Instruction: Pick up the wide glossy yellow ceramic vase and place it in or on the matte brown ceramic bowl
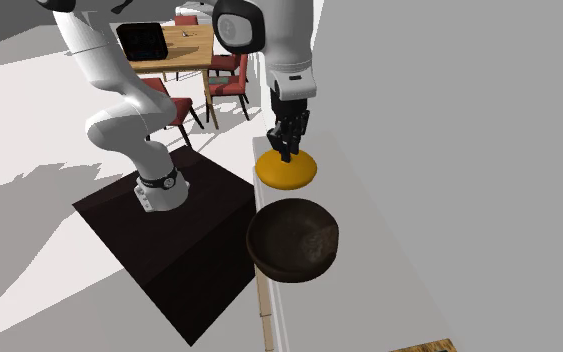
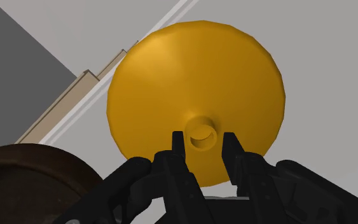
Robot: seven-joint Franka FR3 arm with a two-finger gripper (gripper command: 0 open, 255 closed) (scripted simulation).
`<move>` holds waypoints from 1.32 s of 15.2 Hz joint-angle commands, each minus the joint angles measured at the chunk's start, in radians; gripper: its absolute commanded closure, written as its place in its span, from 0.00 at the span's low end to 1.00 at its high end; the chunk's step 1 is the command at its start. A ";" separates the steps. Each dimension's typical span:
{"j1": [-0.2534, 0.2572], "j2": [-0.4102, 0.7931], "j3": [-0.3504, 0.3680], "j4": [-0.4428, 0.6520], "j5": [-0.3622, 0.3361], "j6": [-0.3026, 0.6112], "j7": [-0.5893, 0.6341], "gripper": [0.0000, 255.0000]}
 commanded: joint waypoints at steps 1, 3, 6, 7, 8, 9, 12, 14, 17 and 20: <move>0.000 -0.002 -0.001 0.011 0.000 -0.014 -0.001 1.00; -0.001 -0.005 -0.002 0.034 0.000 -0.041 -0.001 1.00; -0.001 -0.009 -0.004 0.071 0.000 -0.081 -0.002 1.00; -0.002 -0.010 -0.005 0.084 0.000 -0.095 -0.002 1.00; -0.002 -0.010 -0.005 0.097 0.000 -0.108 -0.002 1.00; -0.002 -0.011 -0.006 0.110 -0.001 -0.121 -0.002 1.00; -0.003 -0.010 -0.007 0.151 -0.002 -0.162 -0.002 1.00; -0.004 -0.009 -0.008 0.179 -0.002 -0.189 -0.001 1.00; -0.005 -0.005 -0.009 0.223 -0.004 -0.229 -0.001 1.00; -0.005 0.000 -0.010 0.269 -0.006 -0.270 0.000 1.00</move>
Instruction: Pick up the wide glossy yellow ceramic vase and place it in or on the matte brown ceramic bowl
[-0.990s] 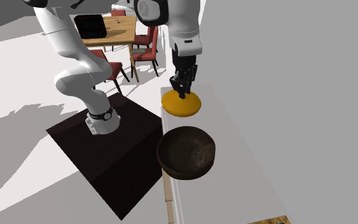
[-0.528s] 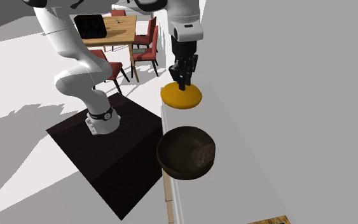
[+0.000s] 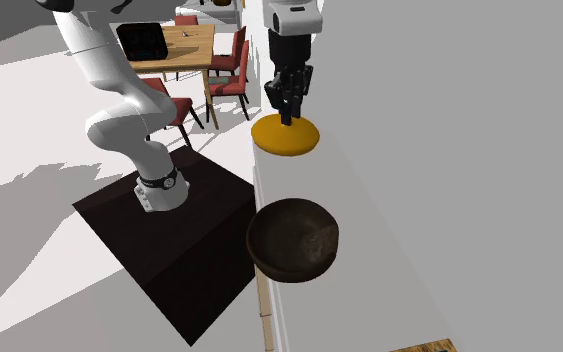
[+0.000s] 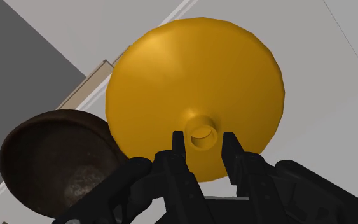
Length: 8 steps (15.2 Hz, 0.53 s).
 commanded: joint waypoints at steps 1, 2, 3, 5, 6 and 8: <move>-0.001 0.007 -0.001 0.034 -0.002 -0.028 0.000 1.00; -0.001 0.009 -0.001 0.050 -0.003 -0.041 0.000 1.00; -0.002 0.012 -0.001 0.066 -0.003 -0.054 0.001 1.00; -0.019 0.052 -0.024 0.118 -0.015 -0.068 -0.035 1.00; -0.027 0.073 -0.034 0.145 -0.021 -0.075 -0.053 1.00; -0.043 0.117 -0.055 0.205 -0.031 -0.092 -0.088 1.00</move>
